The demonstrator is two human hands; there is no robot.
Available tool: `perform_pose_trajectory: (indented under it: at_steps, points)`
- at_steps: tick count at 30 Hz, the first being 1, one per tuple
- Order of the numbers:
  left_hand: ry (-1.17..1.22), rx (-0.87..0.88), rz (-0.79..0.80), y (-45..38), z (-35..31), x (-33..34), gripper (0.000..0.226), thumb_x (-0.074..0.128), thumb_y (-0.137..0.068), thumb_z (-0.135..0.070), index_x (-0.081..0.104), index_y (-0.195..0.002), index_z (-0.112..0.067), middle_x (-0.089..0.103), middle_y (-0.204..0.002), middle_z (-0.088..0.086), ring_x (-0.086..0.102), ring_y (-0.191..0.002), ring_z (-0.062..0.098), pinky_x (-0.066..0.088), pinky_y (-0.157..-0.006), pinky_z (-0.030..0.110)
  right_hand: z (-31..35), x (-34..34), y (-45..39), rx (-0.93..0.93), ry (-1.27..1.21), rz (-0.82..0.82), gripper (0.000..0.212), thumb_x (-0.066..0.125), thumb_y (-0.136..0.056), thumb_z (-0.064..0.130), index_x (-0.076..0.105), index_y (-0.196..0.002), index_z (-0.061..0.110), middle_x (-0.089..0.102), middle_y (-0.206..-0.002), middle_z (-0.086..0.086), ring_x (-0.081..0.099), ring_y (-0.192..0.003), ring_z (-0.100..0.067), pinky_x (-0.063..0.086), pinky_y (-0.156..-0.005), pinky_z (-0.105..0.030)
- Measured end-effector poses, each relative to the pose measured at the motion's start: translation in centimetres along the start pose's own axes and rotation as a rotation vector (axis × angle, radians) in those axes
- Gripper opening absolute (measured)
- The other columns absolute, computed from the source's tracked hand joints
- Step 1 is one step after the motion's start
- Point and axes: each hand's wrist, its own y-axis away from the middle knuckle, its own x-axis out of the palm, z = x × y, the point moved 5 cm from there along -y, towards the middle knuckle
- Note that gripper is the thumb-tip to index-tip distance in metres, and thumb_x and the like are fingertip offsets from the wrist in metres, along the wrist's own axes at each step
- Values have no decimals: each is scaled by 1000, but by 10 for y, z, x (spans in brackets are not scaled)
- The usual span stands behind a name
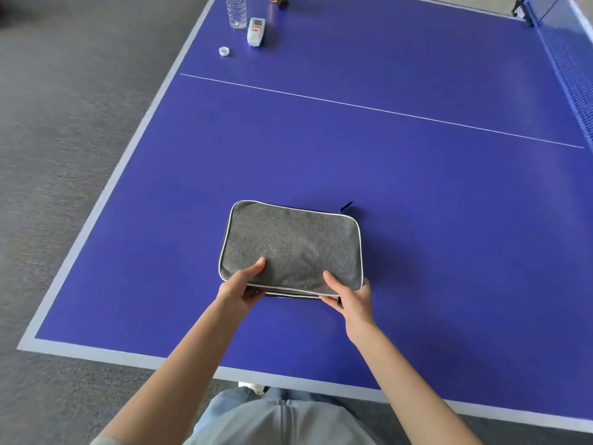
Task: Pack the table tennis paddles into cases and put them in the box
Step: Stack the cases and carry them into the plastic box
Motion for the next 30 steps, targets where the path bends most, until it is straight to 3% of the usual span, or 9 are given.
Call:
perform_pose_trajectory:
  at_steps: [6,10,12,14,17,19,22,27,30]
  points:
    - [-314,207,-142,2,-7,-20,46,84,-64,-38,63,-93,-9,64,-84,1,64,-75,17,57,-62,27,16,-8,-1,-174,544,-62,65,80,-64,50,40,-100,14,65,-99,-7,68,-55,-26,58,-57,-36]
    - [-656,137,-84,6,-15,-43,59,77,-68,-51,62,-102,-5,64,-100,7,63,-80,20,55,-70,32,30,-12,-1,-317,997,-141,76,66,-60,73,40,-98,13,63,-92,-5,64,-82,-29,54,-65,-43]
    - [-602,16,-60,7,-8,-51,70,78,-65,-54,55,-111,-6,57,-109,9,63,-84,21,56,-76,36,23,-12,2,-390,929,-224,82,70,-63,66,38,-116,12,56,-112,-10,53,-106,-31,50,-76,-42]
    - [-304,-115,-11,9,4,-43,74,80,-64,-47,45,-117,-9,49,-117,11,60,-100,25,54,-86,45,4,-13,5,-329,722,-292,98,78,-62,57,28,-132,10,40,-130,-14,41,-120,-32,44,-89,-43]
    - [176,-234,52,8,19,-7,83,80,-65,-46,39,-129,-12,42,-123,11,45,-124,27,39,-102,53,-36,-3,11,91,12,-243,95,83,-65,41,28,-136,13,35,-134,-11,49,-115,-29,48,-91,-41]
    - [199,-208,15,7,23,12,87,79,-63,-53,41,-132,-15,45,-128,5,43,-127,26,35,-106,50,-46,17,21,305,-270,-108,75,79,-71,39,41,-131,14,44,-124,-6,53,-104,-22,49,-89,-36]
    - [232,-141,-59,2,28,22,90,86,-54,-49,47,-128,-17,57,-124,-1,54,-110,22,43,-95,39,-40,41,26,378,-347,-24,66,76,-71,47,50,-125,21,47,-125,-2,49,-112,-20,44,-99,-39]
    - [306,-58,-80,-1,31,22,80,86,-56,-43,52,-122,-13,62,-104,-2,58,-80,12,45,-66,25,-33,49,19,395,-353,-120,75,77,-66,52,47,-123,13,51,-122,-4,50,-111,-21,42,-103,-38]
    - [358,-23,-49,-1,31,25,76,86,-57,-38,53,-121,-14,65,-109,-2,63,-86,12,50,-73,27,-36,48,14,321,-421,-151,79,83,-60,49,52,-121,9,59,-120,-2,57,-109,-19,47,-100,-34]
